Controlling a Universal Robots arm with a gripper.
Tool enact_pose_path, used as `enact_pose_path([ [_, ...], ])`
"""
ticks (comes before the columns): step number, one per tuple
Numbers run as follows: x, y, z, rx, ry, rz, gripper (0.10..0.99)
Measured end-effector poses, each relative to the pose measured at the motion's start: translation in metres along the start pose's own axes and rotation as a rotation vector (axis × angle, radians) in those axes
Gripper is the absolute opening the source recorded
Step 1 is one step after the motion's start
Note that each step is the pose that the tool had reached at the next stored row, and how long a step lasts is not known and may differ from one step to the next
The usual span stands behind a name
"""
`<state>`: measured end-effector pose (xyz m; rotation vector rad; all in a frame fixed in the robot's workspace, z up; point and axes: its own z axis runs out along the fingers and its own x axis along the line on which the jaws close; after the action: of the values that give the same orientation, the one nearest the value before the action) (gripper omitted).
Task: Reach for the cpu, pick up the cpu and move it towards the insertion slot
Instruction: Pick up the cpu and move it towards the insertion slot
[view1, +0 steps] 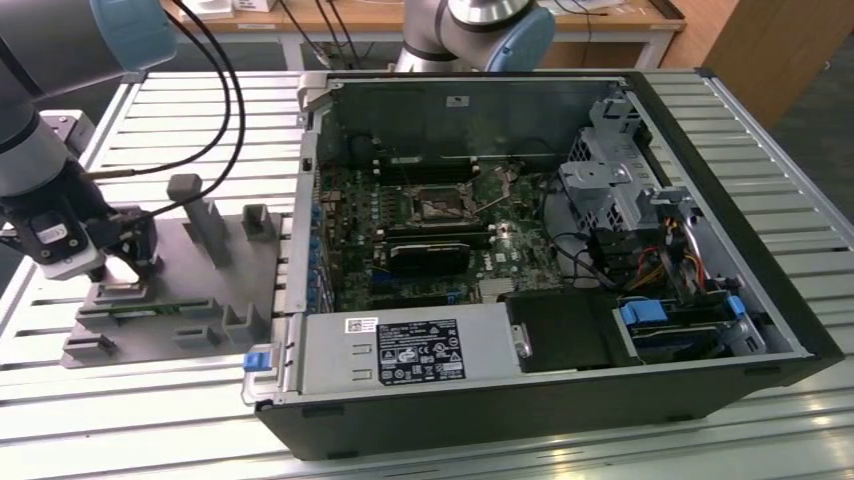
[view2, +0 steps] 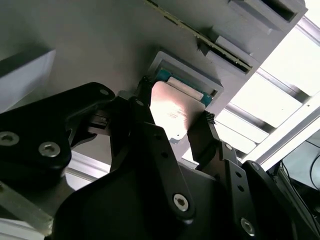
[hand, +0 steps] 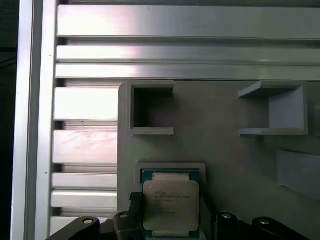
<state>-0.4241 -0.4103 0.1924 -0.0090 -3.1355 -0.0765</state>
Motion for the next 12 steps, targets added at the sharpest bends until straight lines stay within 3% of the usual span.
enact_pose_path([
  [12,-0.0001,0.0005,-0.0058,-0.002,-0.0001,0.0,0.541],
])
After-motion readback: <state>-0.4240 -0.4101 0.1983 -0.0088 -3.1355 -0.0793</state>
